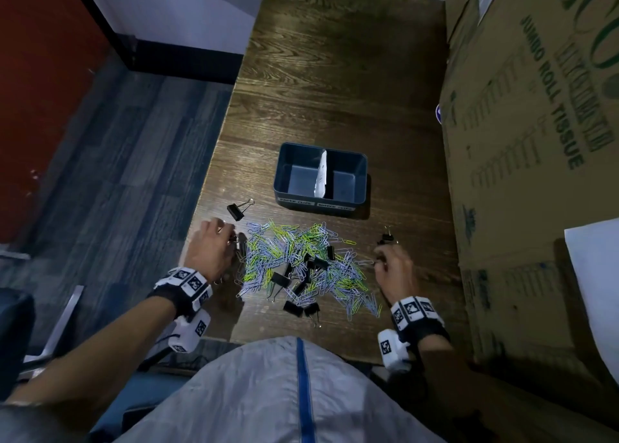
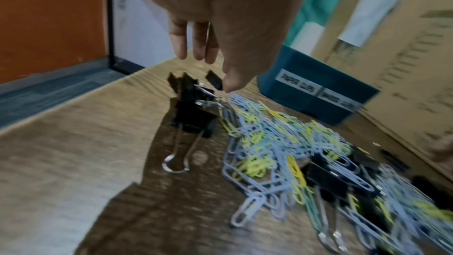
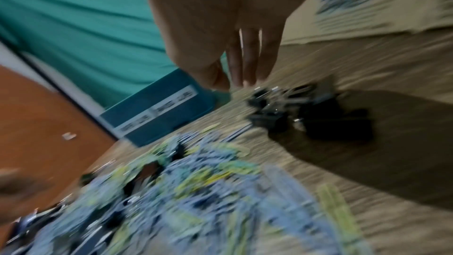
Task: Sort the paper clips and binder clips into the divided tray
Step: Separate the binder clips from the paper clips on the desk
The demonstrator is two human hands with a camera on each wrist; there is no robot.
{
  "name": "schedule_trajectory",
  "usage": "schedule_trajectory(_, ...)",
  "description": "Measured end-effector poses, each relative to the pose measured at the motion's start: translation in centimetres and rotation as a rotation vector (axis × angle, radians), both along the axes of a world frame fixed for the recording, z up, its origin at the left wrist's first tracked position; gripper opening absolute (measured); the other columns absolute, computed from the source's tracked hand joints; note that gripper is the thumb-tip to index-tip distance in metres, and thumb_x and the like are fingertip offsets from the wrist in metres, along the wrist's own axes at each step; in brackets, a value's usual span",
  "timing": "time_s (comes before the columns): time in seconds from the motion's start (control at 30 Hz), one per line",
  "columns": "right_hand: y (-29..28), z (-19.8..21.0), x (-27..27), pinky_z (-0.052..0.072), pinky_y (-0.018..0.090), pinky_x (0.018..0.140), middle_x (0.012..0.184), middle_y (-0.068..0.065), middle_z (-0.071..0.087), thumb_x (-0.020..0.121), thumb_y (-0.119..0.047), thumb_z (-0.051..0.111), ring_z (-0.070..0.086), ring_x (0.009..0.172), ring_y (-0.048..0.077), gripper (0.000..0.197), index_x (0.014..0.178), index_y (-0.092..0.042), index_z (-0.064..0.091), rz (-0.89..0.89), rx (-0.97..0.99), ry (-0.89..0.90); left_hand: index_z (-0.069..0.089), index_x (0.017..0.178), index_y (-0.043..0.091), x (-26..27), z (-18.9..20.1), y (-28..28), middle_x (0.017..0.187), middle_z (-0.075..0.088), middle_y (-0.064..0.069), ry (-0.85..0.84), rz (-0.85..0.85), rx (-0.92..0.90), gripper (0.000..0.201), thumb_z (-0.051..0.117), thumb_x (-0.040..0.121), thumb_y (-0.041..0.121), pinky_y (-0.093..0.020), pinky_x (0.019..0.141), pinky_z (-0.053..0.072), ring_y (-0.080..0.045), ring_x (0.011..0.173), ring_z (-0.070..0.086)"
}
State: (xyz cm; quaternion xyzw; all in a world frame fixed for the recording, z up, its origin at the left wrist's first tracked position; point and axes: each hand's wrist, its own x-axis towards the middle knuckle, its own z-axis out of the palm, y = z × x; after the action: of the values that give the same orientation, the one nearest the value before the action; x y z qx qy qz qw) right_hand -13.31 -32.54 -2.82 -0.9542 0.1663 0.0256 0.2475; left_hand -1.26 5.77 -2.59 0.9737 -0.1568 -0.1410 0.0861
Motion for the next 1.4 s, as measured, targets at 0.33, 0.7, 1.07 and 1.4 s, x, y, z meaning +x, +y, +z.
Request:
schedule_trajectory(0.33, 5.9, -1.1, 0.5, 0.042, 0.047, 0.106, 0.154, 0.012, 0.031, 0.094, -0.026, 0.062, 0.033, 0.139, 0.033, 0.060, 0.148, -0.019, 0.038, 0.105, -0.049, 0.329, -0.015, 0.150, 0.021, -3.2, -2.5, -7.2, 0.153, -0.024, -0.017, 0.386, 0.043, 0.065, 0.087, 0.021, 0.089, 0.072, -0.051, 0.116, 0.002, -0.039, 0.143, -0.015)
schedule_trajectory(0.7, 7.6, -1.5, 0.1, 0.043, 0.047, 0.100, 0.141, 0.013, 0.044, 0.093, -0.039, 0.057, 0.042, 0.128, 0.032, 0.053, 0.140, -0.018, 0.045, 0.213, -0.112, 0.297, 0.019, 0.147, 0.020, -3.4, -2.4, -9.3, 0.157, 0.009, -0.013, 0.266, -0.063, -0.147, 0.082, 0.012, 0.086, 0.074, -0.062, 0.109, 0.029, -0.036, 0.143, 0.015)
schedule_trajectory(1.07, 8.2, -2.3, 3.5, -0.001, 0.046, 0.120, 0.164, 0.003, -0.017, 0.098, -0.058, 0.041, -0.012, 0.152, 0.025, 0.078, 0.158, -0.024, 0.002, 0.241, 0.014, 0.499, -0.013, 0.150, 0.023, -1.2, -3.6, -11.4, 0.152, -0.027, -0.005, 0.500, -0.134, -0.070, 0.091, 0.008, 0.081, 0.079, -0.056, 0.116, 0.001, -0.026, 0.143, -0.019)
schedule_trajectory(1.4, 4.9, 0.4, -0.9, 0.046, 0.040, 0.102, 0.142, 0.005, 0.047, 0.086, -0.022, 0.074, 0.051, 0.127, 0.026, 0.058, 0.139, -0.022, 0.050, 0.071, -0.046, 0.289, 0.044, 0.129, 0.014, -3.5, 0.6, -6.4, 0.126, 0.047, -0.008, 0.134, -0.099, -0.122, 0.049, 0.056, 0.092, 0.041, -0.033, 0.080, 0.049, -0.019, 0.102, 0.052)
